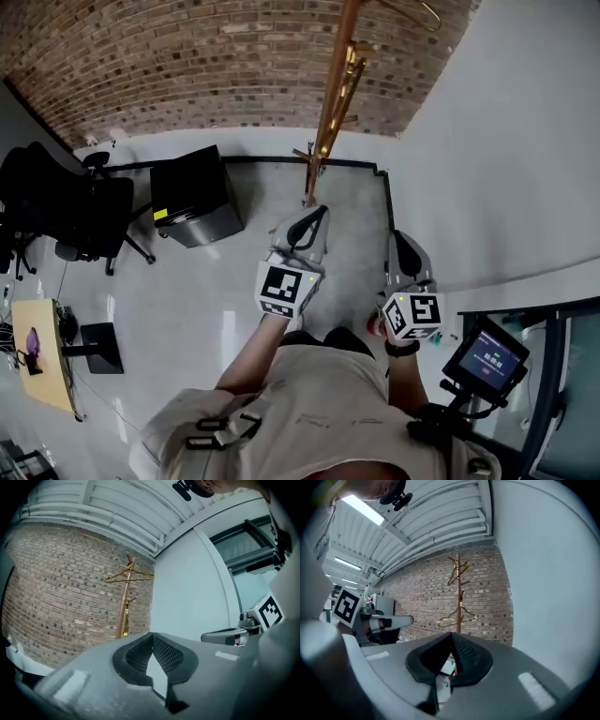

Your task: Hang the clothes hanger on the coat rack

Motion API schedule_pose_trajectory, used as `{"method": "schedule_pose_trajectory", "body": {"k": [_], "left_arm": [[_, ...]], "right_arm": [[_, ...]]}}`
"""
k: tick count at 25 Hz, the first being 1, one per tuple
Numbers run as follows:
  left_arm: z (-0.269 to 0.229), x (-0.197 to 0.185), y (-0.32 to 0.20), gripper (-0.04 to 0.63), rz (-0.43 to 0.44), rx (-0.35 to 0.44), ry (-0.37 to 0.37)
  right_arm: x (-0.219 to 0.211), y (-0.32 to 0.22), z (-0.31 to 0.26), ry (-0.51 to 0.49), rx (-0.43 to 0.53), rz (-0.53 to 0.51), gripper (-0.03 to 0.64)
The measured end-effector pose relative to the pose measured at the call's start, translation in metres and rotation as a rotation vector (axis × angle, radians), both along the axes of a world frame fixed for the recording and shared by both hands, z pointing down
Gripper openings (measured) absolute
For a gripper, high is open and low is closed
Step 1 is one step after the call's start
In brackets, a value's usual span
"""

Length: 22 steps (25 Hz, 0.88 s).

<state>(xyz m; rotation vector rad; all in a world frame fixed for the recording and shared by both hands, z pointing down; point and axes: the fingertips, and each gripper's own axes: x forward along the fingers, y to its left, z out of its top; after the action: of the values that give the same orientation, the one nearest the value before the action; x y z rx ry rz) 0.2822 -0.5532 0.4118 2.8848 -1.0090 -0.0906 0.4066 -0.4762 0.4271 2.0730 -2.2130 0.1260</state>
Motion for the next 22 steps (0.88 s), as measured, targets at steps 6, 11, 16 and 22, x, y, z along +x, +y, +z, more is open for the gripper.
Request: {"method": "schedule_pose_trajectory", "body": {"k": [6, 11, 16, 22], "left_arm": [[-0.035, 0.002, 0.051, 0.0, -0.029, 0.062, 0.002], [-0.022, -0.001, 0.128, 0.0, -0.069, -0.003, -0.019], [0.022, 0.028, 0.235, 0.0, -0.047, -0.081, -0.11], [0.0, 0.005, 0.255, 0.0, -0.103, -0.001, -0.137]], "right_arm": [[-0.019, 0.036, -0.044, 0.04, 0.088, -0.108, 0.0], [-0.027, 0.111, -0.041, 0.053, 0.111, -0.176, 0.0], [-0.003, 0.191, 0.019, -0.037, -0.054, -0.141, 0.0], [-0.017, 0.214, -0.011, -0.008, 0.017, -0.179, 0.0]]}}
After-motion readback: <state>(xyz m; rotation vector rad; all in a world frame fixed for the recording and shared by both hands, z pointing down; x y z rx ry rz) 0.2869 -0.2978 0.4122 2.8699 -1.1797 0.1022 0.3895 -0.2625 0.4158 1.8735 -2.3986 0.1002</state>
